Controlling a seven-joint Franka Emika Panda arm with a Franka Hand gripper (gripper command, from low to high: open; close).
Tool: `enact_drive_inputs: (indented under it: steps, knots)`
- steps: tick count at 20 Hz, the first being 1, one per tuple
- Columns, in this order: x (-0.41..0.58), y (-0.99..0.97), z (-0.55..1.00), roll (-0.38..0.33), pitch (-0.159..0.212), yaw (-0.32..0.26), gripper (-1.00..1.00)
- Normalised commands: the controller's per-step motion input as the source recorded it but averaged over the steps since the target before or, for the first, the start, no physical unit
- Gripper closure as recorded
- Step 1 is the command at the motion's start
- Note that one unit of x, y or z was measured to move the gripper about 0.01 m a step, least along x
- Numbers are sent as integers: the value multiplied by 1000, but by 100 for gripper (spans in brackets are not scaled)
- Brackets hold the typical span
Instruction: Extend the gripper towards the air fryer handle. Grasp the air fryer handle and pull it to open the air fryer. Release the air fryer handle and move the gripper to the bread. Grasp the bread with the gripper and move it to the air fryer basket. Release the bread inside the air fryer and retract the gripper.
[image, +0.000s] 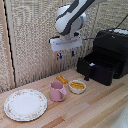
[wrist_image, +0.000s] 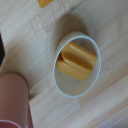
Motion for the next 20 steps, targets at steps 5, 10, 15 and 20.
enact_drive_inputs:
  steps: [5, 10, 15, 20]
  knots:
    - [253, -6, -406, 91, 0, 94, -100]
    - [122, 0, -345, 29, -8, 7, -100]
    - [114, 0, -283, -5, 12, 0, -100]
    - [134, -29, -323, 0, 17, 19, -100]
